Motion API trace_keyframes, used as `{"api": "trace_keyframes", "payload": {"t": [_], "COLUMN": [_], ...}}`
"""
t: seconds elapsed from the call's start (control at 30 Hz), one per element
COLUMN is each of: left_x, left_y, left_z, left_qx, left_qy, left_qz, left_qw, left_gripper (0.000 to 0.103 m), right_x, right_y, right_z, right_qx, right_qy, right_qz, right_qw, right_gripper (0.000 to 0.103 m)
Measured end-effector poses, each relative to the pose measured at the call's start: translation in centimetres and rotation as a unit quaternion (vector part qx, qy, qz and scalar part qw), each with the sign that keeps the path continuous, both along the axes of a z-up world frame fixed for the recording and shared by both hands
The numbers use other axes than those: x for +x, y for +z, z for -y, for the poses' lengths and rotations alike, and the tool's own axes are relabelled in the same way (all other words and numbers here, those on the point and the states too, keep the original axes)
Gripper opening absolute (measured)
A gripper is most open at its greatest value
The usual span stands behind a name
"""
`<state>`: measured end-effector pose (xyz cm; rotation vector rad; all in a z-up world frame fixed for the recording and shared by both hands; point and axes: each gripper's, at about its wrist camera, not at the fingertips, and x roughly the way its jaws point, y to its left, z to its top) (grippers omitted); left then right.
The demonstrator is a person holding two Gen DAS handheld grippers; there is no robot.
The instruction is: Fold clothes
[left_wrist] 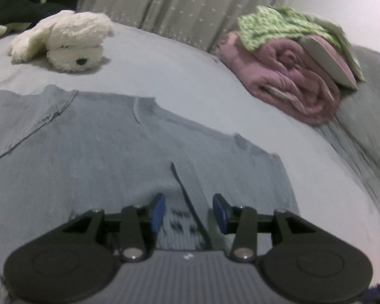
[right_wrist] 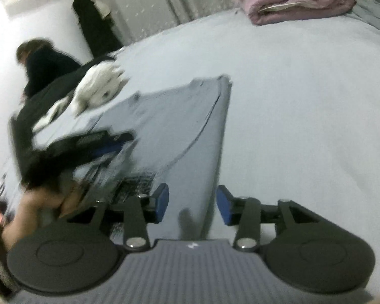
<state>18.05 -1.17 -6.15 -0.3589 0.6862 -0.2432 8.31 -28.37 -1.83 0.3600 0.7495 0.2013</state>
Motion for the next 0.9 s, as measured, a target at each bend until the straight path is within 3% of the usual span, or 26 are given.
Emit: {"api": "trace_keyframes", "payload": {"t": [0.2, 0.4, 0.47, 0.5, 0.53, 0.67, 0.77, 0.9], "left_x": [2.1, 3.9, 4.4, 4.5, 4.6, 4.6, 5.9, 6.5], "left_y": [-0.8, -1.1, -1.2, -1.1, -1.0, -0.4, -1.7, -2.1], "left_z": [-0.2, 0.1, 0.1, 0.1, 0.1, 0.3, 1.1, 0.8], "left_qx": [-0.023, -0.039, -0.045, -0.047, -0.049, -0.043, -0.021, -0.031], "left_qy": [0.004, -0.018, -0.021, -0.022, -0.024, -0.034, -0.022, -0.012], "left_qz": [0.016, 0.007, 0.006, 0.007, 0.013, 0.056, 0.036, 0.026], "left_qw": [0.9996, 0.999, 0.9987, 0.9986, 0.9984, 0.9969, 0.9989, 0.9991], "left_gripper": [0.033, 0.008, 0.005, 0.004, 0.003, 0.004, 0.004, 0.008], "right_x": [7.7, 12.5, 13.4, 13.6, 13.7, 13.3, 13.5, 14.0], "right_y": [-2.9, -3.1, -3.5, -3.8, -4.2, -4.3, -4.6, -4.6], "right_z": [2.2, 3.0, 3.2, 3.4, 3.6, 5.2, 5.7, 5.3], "right_qx": [0.043, 0.063, 0.067, 0.071, 0.075, 0.097, 0.097, 0.083], "right_qy": [-0.03, -0.051, -0.057, -0.062, -0.068, -0.097, -0.106, -0.1], "right_qz": [0.023, 0.065, 0.074, 0.078, 0.081, 0.098, 0.09, 0.079], "right_qw": [0.998, 0.995, 0.993, 0.992, 0.991, 0.986, 0.985, 0.988], "right_gripper": [0.047, 0.046, 0.039, 0.018, 0.01, 0.009, 0.008, 0.009]}}
